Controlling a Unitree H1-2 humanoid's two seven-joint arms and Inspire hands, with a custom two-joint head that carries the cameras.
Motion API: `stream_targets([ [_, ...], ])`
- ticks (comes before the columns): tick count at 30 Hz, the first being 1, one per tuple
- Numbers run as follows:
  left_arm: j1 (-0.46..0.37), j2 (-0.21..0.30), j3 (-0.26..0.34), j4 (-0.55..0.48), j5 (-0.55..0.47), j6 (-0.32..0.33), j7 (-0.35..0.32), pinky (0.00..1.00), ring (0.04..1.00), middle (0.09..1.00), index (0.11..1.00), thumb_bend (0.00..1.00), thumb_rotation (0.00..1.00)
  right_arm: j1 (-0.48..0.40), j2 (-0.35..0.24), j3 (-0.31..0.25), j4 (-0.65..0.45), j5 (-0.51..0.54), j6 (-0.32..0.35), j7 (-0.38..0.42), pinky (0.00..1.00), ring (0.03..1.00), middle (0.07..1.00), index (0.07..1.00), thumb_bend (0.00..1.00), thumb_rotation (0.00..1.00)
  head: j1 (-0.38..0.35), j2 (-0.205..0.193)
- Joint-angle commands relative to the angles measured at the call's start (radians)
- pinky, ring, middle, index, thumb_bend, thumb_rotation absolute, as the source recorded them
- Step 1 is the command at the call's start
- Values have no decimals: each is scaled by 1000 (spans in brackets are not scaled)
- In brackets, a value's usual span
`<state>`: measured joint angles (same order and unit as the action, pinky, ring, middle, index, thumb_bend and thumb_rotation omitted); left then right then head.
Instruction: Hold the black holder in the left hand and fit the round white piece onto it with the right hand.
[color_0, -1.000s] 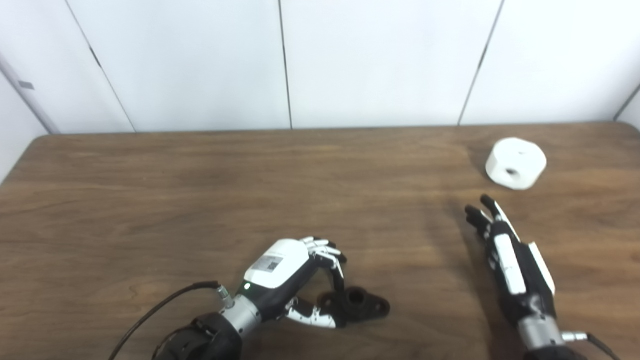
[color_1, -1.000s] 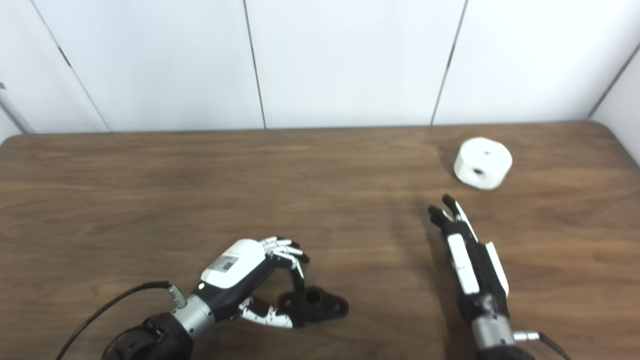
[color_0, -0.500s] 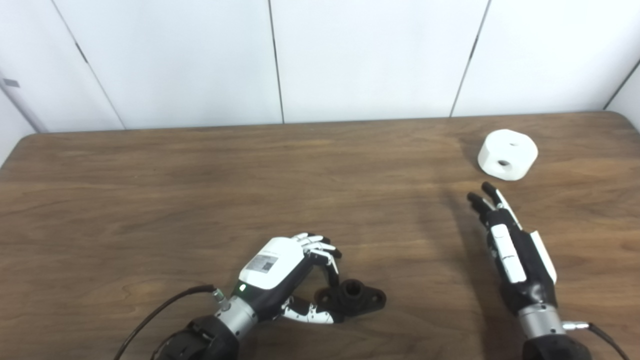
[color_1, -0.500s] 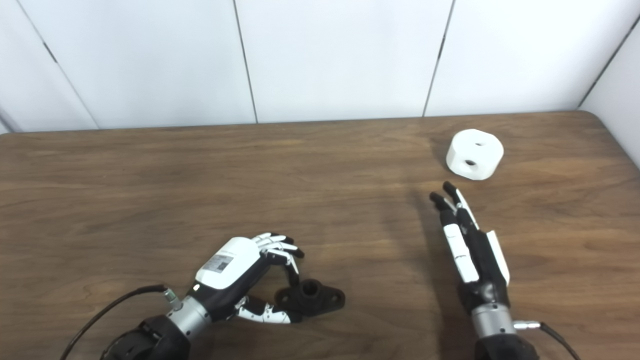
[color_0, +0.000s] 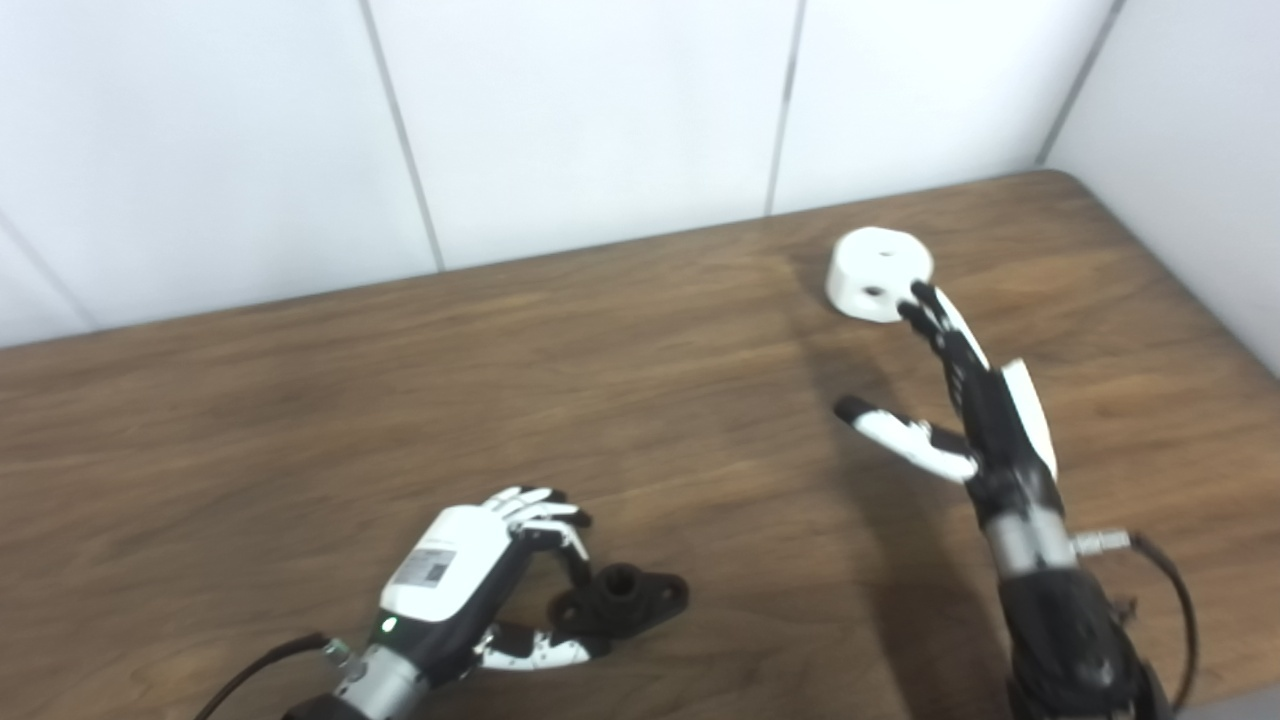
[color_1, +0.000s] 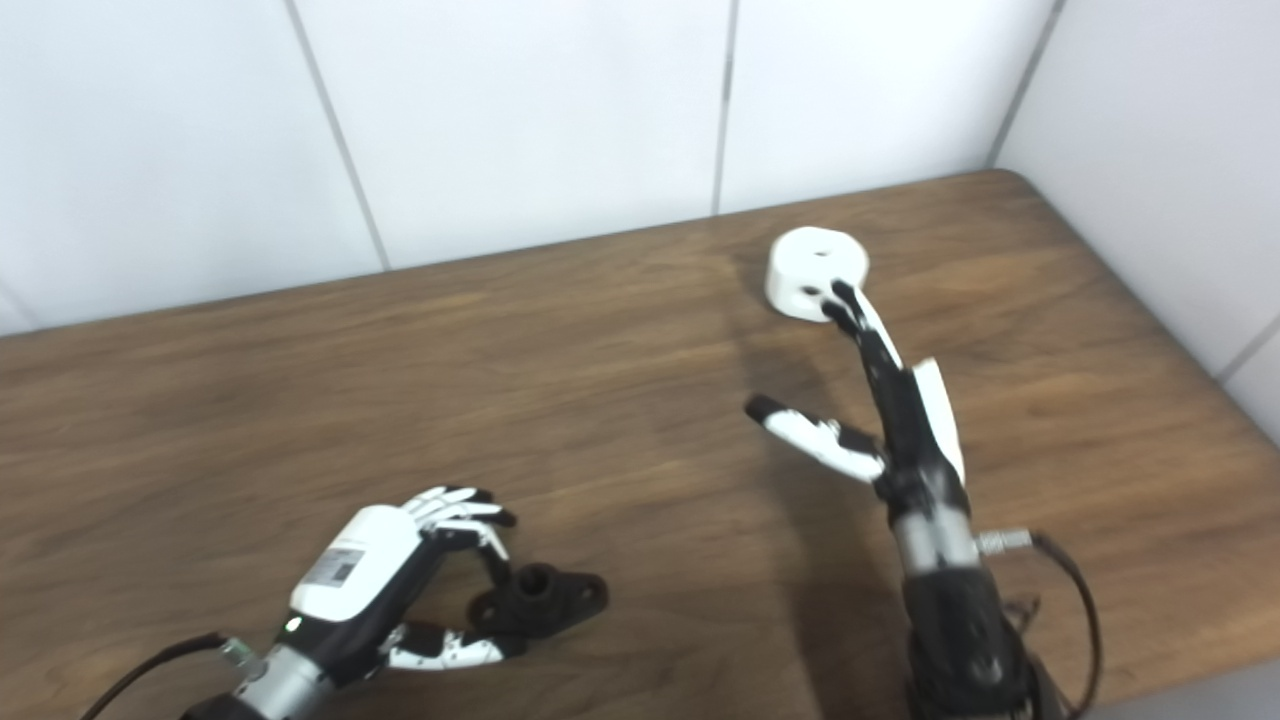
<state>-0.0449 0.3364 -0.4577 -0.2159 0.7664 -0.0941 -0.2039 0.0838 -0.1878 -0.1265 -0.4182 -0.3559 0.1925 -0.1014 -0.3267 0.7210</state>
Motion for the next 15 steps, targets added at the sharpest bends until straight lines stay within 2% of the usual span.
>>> stream_targets([
  [1, 23, 37, 5, 31, 25, 4, -30, 882, 864, 772, 488, 520, 49, -59, -52, -14, -50, -80, 22, 4, 877, 894, 899, 931, 784, 476, -9, -2],
  [4, 26, 42, 11, 33, 21, -8, -27, 877, 861, 770, 487, 520, 48, -130, -111, -17, -54, -134, 100, 51, 882, 909, 911, 920, 823, 458, -19, -4],
  [7, 32, 46, 18, 32, 21, -16, -29, 875, 860, 770, 487, 520, 49, -189, -157, -13, -44, -168, 156, 92, 935, 951, 930, 915, 838, 441, -30, -7],
  [10, 35, 46, 24, 29, 23, -17, -36, 878, 860, 771, 488, 521, 49, -253, -215, -9, 5, -177, 170, 127, 973, 986, 947, 908, 852, 414, -34, -7],
  [12, 37, 47, 27, 27, 23, -17, -40, 880, 863, 774, 488, 521, 50, -290, -251, -5, 37, -187, 174, 145, 961, 997, 956, 896, 864, 387, -36, -11],
  [15, 39, 47, 31, 24, 27, -15, -41, 878, 861, 773, 488, 521, 50, -353, -299, 13, 85, -222, 219, 185, 952, 1000, 965, 882, 891, 366, -44, -13],
])
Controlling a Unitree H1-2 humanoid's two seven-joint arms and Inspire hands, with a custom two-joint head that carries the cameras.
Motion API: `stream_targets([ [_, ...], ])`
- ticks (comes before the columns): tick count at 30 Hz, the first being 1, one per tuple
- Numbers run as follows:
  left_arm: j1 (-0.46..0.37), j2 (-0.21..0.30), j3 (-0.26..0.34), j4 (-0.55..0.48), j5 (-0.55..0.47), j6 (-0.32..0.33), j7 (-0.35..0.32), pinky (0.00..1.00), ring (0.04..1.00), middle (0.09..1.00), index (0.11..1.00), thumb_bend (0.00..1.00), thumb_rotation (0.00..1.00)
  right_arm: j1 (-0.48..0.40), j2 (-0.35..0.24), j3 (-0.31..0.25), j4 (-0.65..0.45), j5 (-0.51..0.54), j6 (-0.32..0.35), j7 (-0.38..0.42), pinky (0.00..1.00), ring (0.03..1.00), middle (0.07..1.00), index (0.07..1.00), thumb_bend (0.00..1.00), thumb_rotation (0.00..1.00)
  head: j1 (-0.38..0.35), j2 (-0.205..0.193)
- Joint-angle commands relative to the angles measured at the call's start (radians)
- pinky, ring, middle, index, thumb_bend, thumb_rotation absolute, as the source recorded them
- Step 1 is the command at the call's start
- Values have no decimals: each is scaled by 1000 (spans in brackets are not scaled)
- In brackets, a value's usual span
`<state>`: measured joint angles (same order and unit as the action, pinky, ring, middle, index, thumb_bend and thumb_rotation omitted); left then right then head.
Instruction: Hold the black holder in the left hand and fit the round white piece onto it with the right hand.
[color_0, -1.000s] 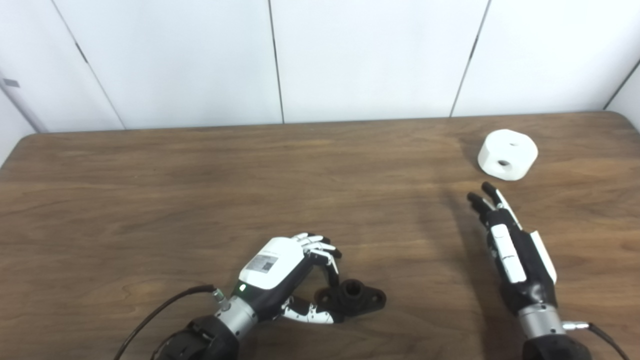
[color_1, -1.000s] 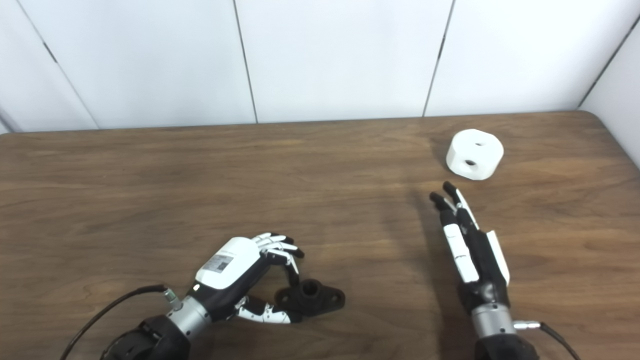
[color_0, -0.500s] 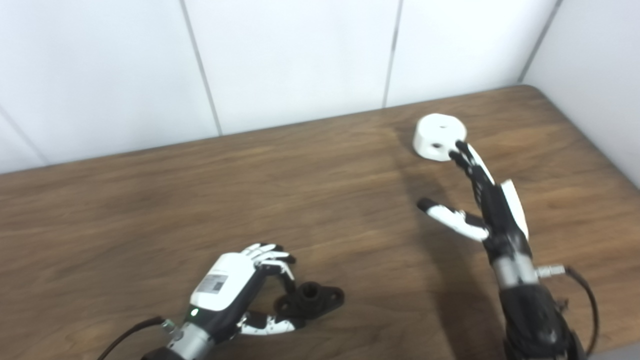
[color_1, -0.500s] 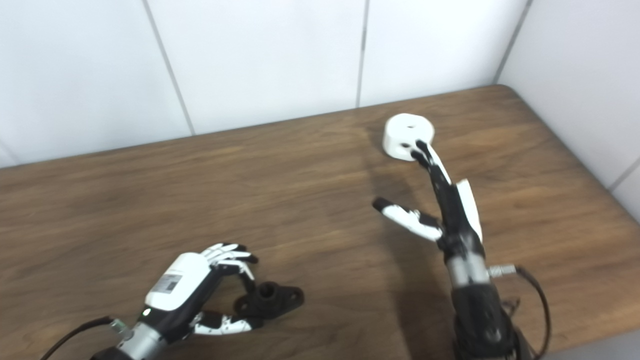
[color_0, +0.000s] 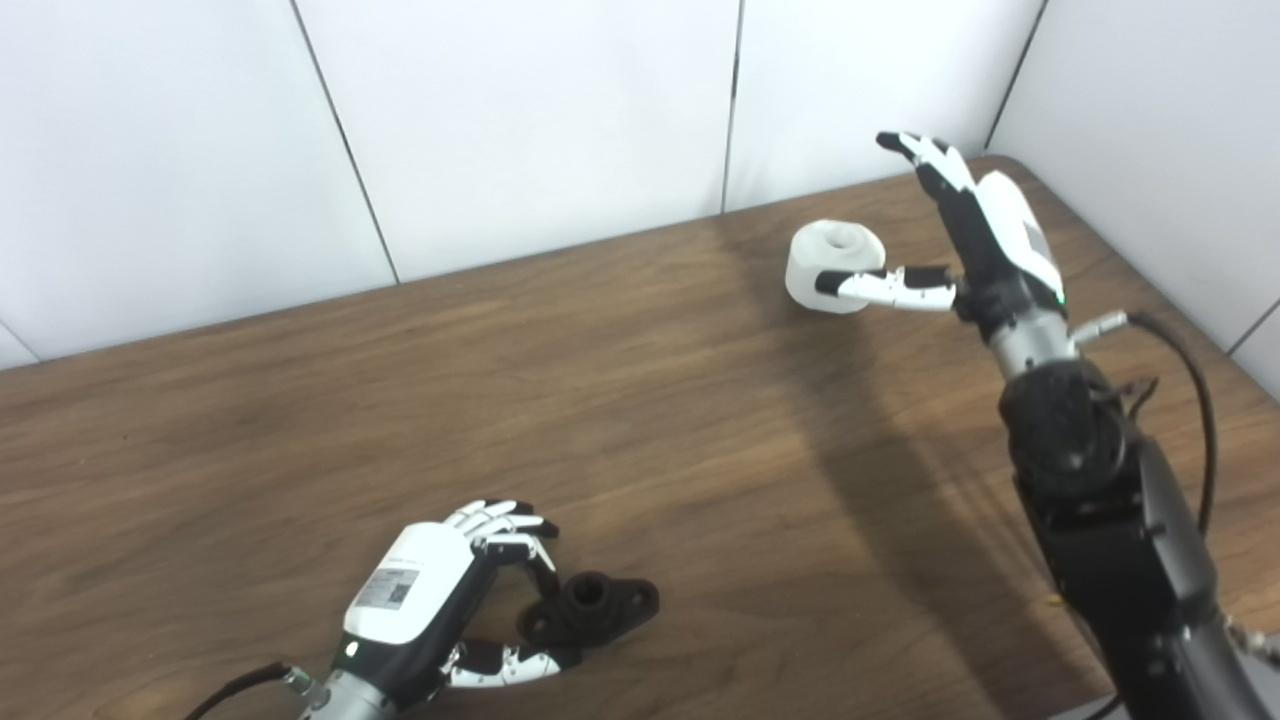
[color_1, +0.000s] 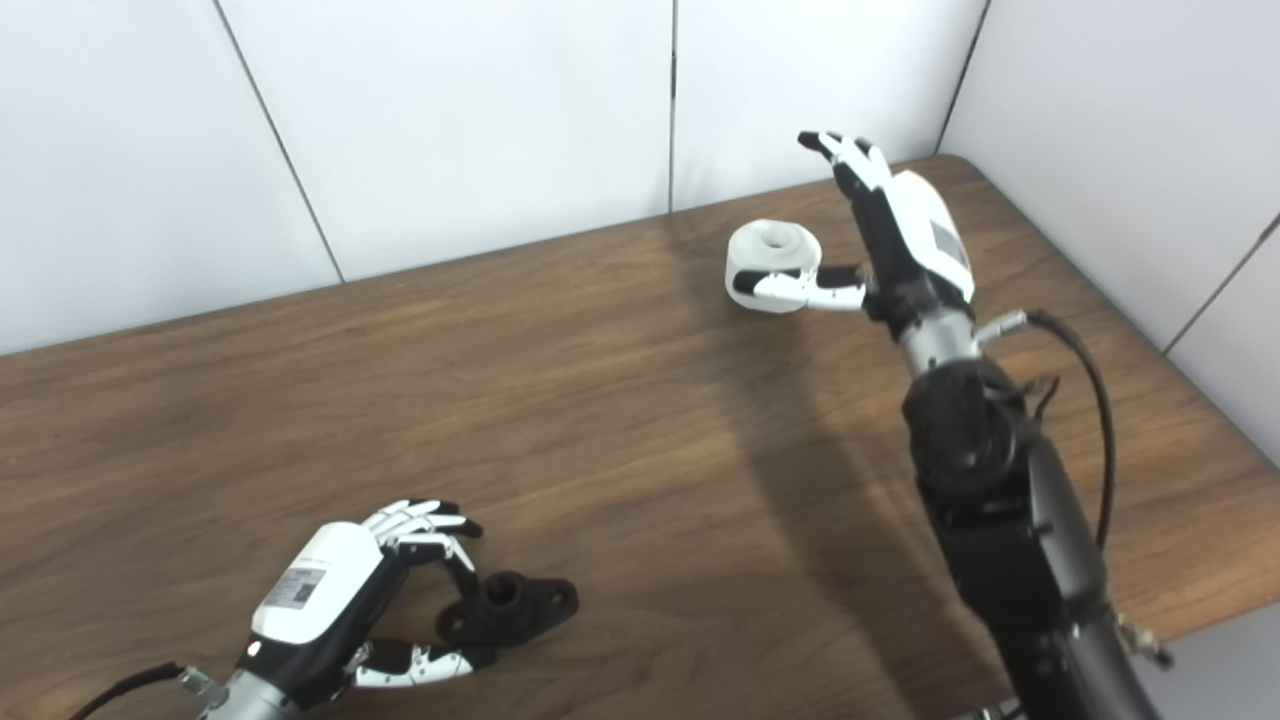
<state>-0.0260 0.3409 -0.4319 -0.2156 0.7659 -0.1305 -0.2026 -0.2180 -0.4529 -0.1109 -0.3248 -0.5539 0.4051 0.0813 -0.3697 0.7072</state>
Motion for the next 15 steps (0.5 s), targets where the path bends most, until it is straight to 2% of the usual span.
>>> stream_targets([
  [1, 21, 43, 6, 25, 29, 19, -42, 878, 861, 773, 488, 521, 50, -70, -48, 5, 9, -36, 18, 14, 953, 1000, 967, 878, 897, 361, -3, 1],
  [6, 27, 46, 9, 21, 28, 10, -39, 875, 860, 770, 487, 521, 50, -148, -116, 47, 105, -57, 50, 73, 997, 1000, 971, 850, 928, 314, -3, -9],
  [9, 36, 47, 9, 8, 36, 14, -44, 878, 862, 773, 487, 521, 50, -198, -156, 61, 168, -87, 64, 159, 1000, 1000, 977, 841, 943, 314, 1, -15],
  [15, 44, 43, 10, 1, 30, 9, -41, 865, 859, 770, 488, 521, 49, -272, -169, 54, 251, -181, 65, 311, 1000, 1000, 961, 830, 981, 291, 6, -16],
])
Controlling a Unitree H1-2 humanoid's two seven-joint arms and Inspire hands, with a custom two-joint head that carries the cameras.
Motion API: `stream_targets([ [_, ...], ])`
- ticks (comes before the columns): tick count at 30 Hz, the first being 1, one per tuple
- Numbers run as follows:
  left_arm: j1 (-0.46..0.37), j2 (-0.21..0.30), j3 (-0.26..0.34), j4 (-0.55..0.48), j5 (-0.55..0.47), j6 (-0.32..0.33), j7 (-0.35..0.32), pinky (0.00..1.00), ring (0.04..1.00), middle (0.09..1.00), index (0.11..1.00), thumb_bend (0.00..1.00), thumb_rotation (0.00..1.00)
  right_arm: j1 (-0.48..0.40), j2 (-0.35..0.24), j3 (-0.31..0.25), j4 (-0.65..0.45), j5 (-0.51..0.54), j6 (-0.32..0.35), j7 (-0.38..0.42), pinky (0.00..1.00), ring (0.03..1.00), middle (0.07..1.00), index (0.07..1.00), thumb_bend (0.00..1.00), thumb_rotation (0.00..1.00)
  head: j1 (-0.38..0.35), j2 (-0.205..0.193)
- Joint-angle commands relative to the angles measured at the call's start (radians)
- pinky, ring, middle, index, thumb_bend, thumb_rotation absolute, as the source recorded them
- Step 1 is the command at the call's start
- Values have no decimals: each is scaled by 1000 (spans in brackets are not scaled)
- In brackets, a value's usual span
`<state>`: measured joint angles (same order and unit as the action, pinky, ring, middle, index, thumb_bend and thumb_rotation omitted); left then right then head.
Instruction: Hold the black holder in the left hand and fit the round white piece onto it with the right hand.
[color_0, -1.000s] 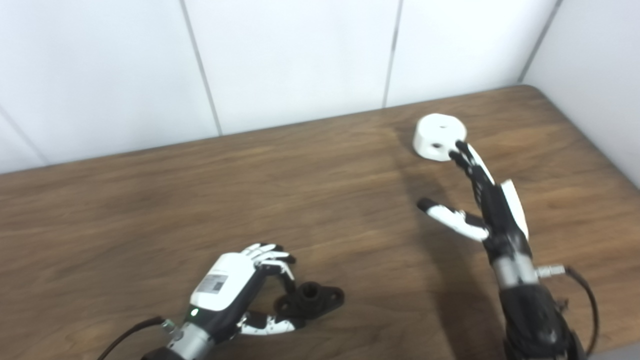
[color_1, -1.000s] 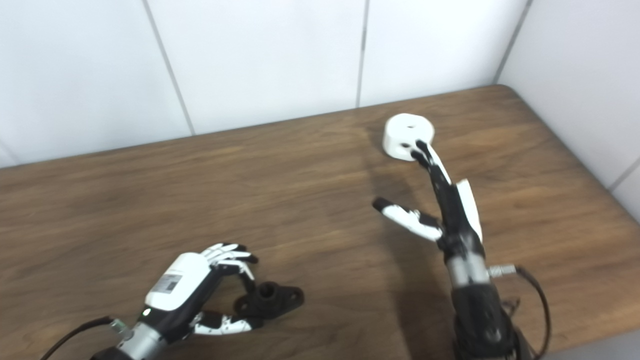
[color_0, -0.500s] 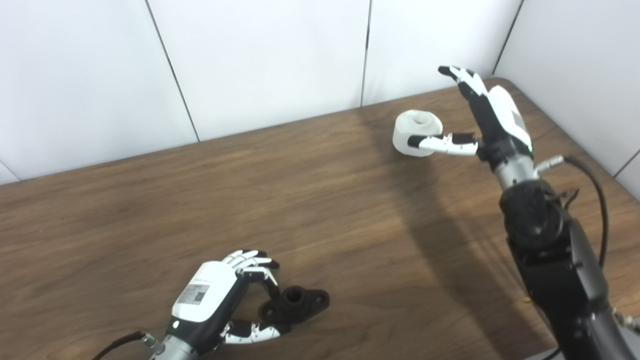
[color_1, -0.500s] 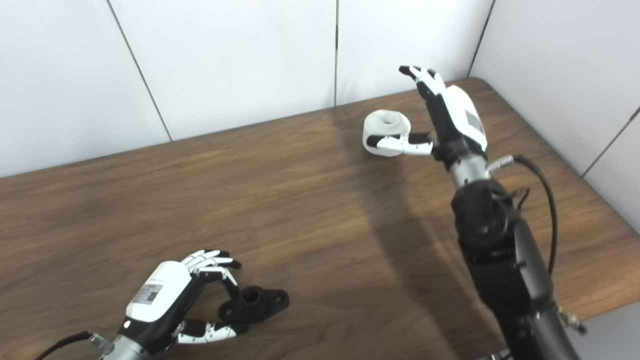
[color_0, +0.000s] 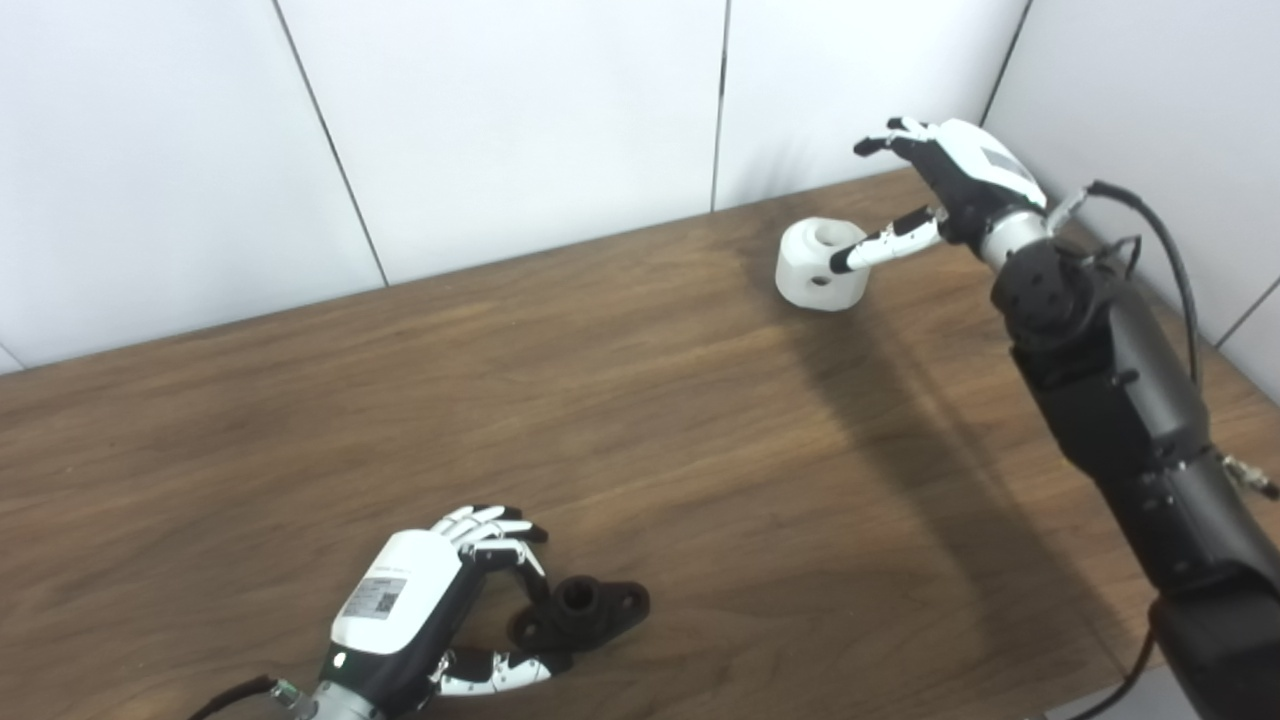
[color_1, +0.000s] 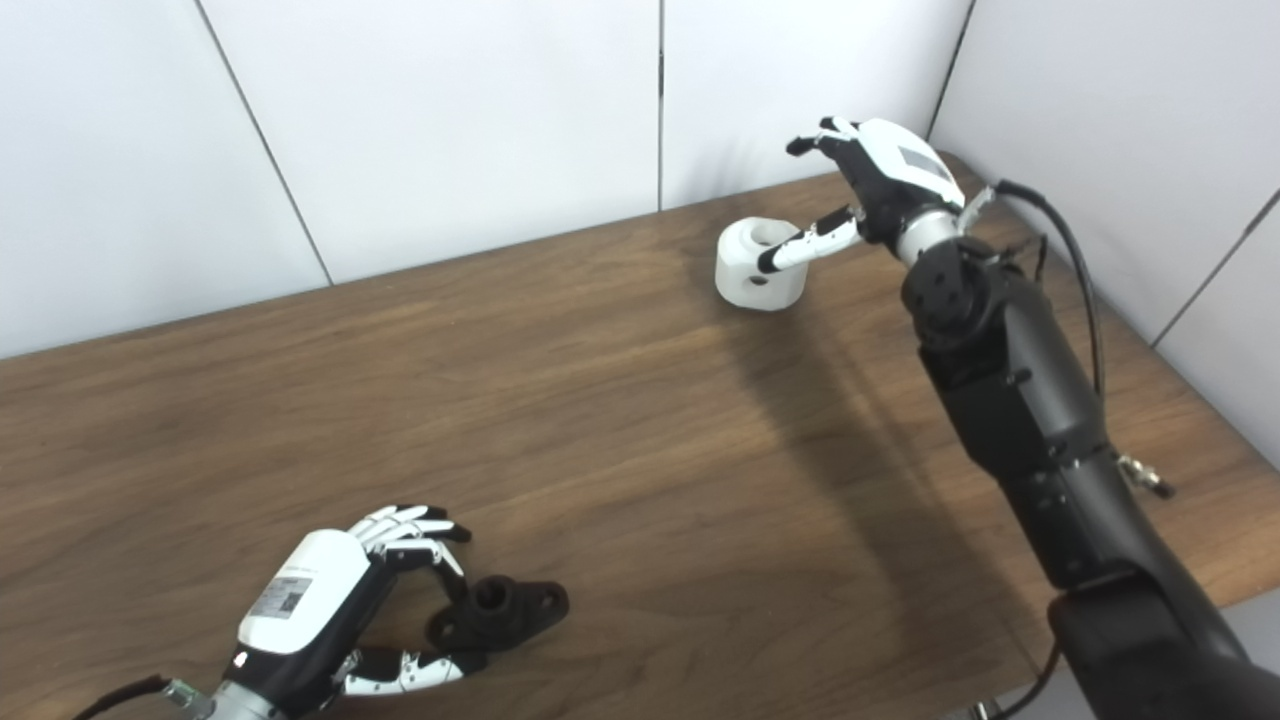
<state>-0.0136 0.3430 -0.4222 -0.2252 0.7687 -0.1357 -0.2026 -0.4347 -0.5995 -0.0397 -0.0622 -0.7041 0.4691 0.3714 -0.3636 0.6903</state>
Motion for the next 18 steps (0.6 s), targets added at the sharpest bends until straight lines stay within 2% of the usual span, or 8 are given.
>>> stream_targets([
  [1, 31, 40, 1, 9, 29, 15, -42, 863, 859, 770, 488, 520, 49, -63, -22, -17, -3, -44, 0, 39, 1000, 1000, 959, 830, 982, 291, 2, 3],
  [5, 31, 37, 1, 4, 29, 20, -45, 861, 859, 770, 488, 520, 49, -96, -25, -2, 42, -80, 1, 78, 1000, 1000, 947, 823, 995, 288, 4, 7],
  [18, 26, 24, 3, 1, 36, 35, -56, 875, 863, 774, 488, 520, 49, -140, 0, 54, 126, -138, 1, 109, 1000, 1000, 932, 816, 1000, 316, 5, 2],
])
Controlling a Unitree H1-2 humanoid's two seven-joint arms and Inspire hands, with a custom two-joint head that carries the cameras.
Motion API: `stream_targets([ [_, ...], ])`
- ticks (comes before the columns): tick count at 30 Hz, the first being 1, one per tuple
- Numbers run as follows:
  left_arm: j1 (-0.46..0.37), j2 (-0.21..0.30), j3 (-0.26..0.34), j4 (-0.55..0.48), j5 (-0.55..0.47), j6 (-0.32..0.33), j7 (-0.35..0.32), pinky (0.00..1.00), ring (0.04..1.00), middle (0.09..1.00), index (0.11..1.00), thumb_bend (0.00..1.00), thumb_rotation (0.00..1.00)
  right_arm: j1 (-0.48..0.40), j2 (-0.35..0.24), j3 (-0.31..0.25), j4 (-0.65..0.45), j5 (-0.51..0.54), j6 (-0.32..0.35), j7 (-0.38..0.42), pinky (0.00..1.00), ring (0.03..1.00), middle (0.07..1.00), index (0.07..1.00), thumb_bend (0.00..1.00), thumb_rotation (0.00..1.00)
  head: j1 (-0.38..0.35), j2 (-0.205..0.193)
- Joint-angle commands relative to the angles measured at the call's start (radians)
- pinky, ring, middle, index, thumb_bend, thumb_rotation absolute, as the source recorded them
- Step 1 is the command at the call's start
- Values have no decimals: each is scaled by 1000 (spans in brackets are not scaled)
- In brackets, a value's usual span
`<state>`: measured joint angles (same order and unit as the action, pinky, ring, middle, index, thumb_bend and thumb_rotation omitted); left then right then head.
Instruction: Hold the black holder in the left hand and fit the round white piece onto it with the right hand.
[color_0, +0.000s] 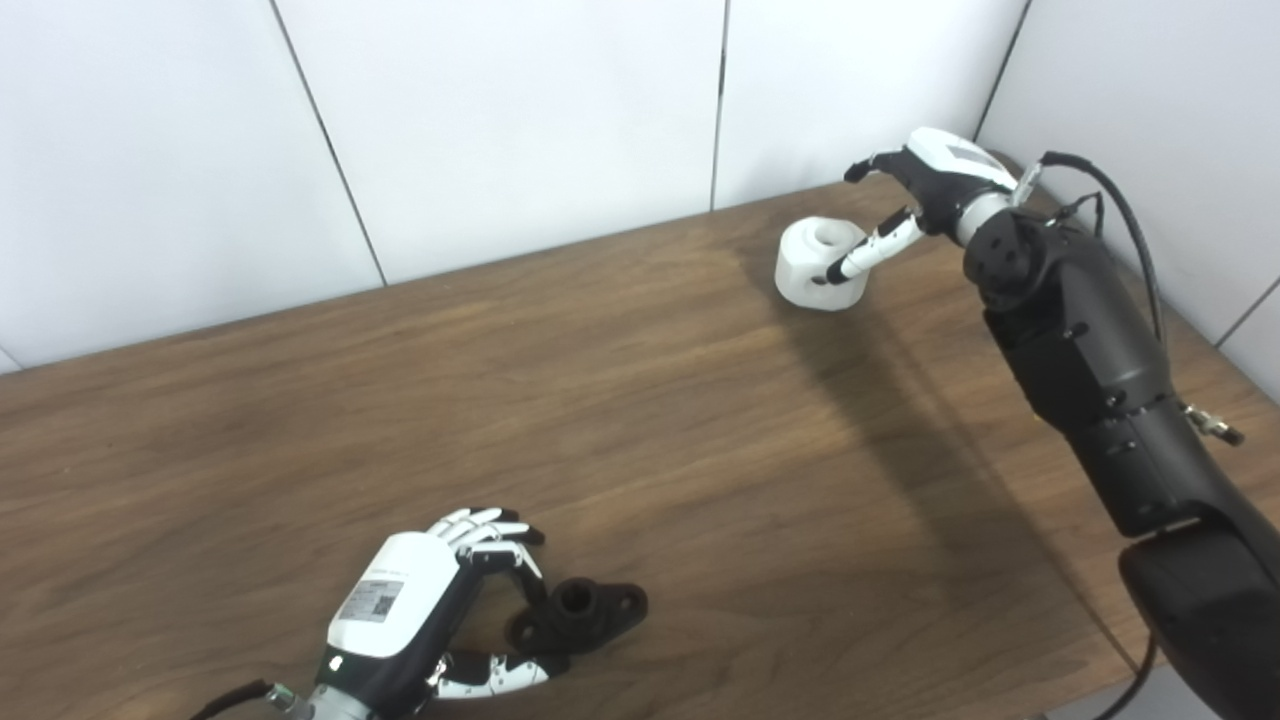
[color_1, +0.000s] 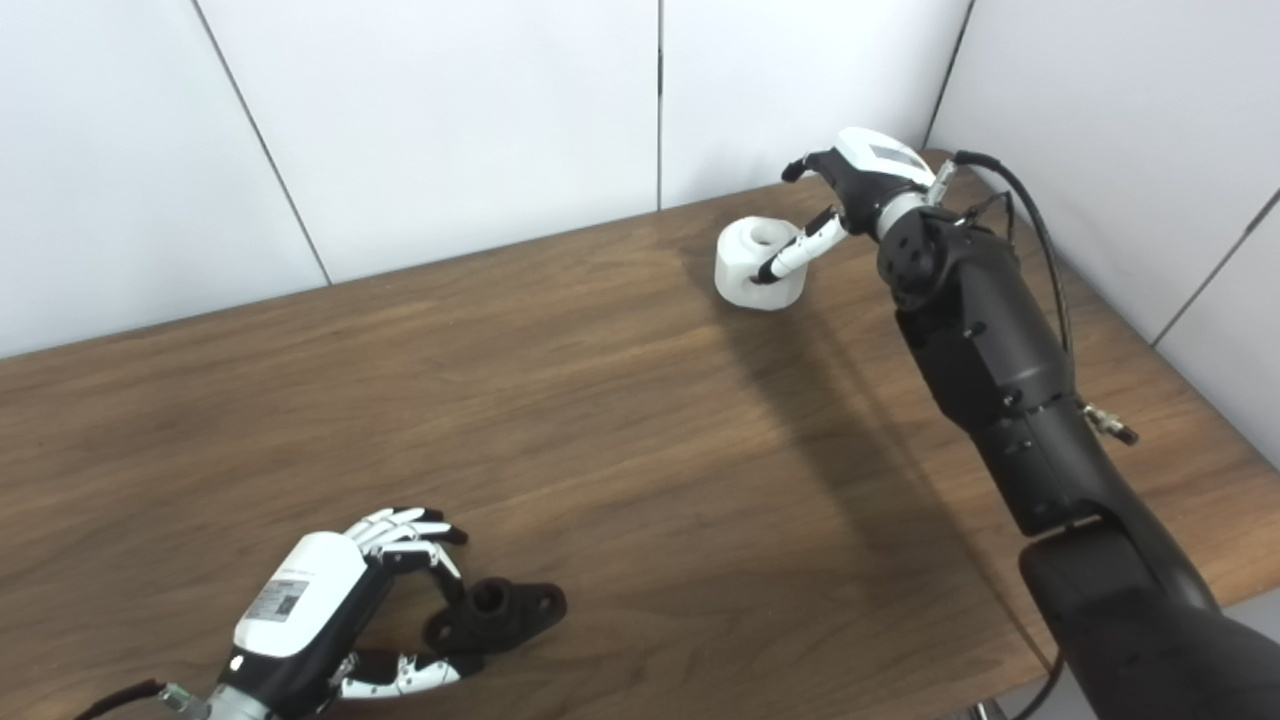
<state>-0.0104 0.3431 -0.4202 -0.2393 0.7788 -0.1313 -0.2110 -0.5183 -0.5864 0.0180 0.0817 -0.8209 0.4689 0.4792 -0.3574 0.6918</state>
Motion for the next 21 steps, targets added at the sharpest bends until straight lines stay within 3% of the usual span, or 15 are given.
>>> stream_targets([
  [1, 22, 23, 1, 15, 26, 31, -47, 876, 863, 774, 488, 520, 49, -57, -11, 0, -14, -25, 1, 4, 1000, 1000, 932, 816, 1000, 320, 0, 0],
  [10, 24, 19, 3, 11, 28, 32, -45, 875, 861, 772, 488, 520, 48, -66, 2, 47, 36, -39, 0, 1, 1000, 1000, 935, 820, 1000, 338, 2, -1],
  [21, 24, 14, 1, 8, 39, 31, -41, 867, 856, 768, 488, 520, 49, -56, 12, 49, 55, -53, 1, 6, 1000, 1000, 935, 814, 985, 332, 6, -2],
])
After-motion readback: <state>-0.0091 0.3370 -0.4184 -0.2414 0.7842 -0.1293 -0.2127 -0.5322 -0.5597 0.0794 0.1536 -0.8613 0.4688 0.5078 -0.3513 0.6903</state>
